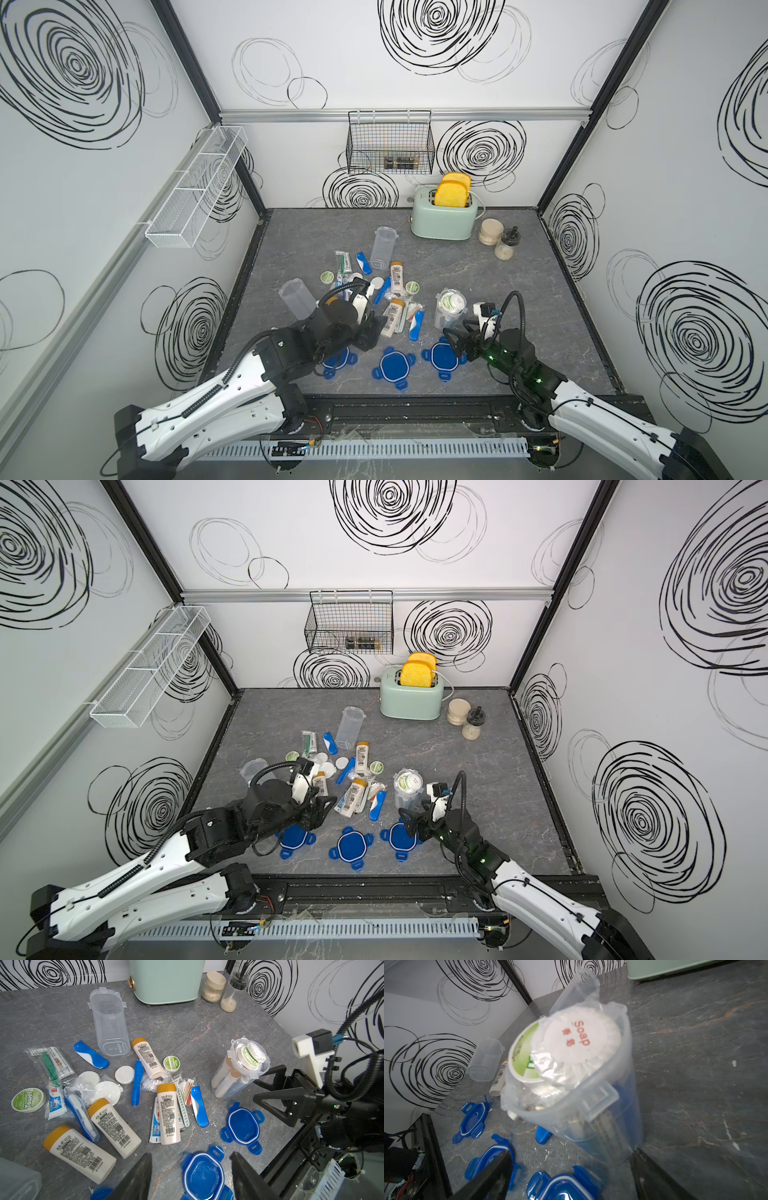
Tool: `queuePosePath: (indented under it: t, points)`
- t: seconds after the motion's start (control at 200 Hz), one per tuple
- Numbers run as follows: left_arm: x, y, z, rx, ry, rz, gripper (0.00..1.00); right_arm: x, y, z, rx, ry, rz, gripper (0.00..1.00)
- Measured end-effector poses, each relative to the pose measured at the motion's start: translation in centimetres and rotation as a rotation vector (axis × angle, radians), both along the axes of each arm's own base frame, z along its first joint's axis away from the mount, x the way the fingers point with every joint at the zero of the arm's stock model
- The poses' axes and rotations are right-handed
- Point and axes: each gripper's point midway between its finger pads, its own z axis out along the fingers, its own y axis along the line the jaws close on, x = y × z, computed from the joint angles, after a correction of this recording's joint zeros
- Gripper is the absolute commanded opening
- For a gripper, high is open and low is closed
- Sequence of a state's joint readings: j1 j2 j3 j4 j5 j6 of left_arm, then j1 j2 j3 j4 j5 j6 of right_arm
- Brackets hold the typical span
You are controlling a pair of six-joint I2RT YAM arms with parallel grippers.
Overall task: Take out toiletry kits
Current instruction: Pick up the container from the center of the board.
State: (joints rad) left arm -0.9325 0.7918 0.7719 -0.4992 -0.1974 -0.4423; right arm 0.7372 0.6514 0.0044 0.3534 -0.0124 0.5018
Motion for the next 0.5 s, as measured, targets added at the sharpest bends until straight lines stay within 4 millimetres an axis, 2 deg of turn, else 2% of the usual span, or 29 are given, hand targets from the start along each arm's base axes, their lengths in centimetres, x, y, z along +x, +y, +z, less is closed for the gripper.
queuePosePath:
  t: [0.135, 0.24, 0.38, 0.5]
  points:
    - [0.1, -0.1, -0.2, 0.002, 0.009, -0.003, 0.64, -0.2, -0.5, -2.5, -0.068, 0.074, -0.014, 0.90]
    - [0.1, -0.1, -0.4, 0.005, 0.017, -0.003, 0.64, -0.2, -0.5, -3.5, -0.094, 0.102, -0.017, 0.90]
    - [0.1, -0.1, -0.4, 0.004, 0.020, -0.005, 0.64, 0.2, -0.2, -3.8, -0.094, 0.100, -0.017, 0.90]
    - [0.2, -0.1, -0.4, 0.004, 0.020, -0.004, 0.64, 0.8, 0.2, -2.8, -0.070, 0.055, -0.019, 0.91]
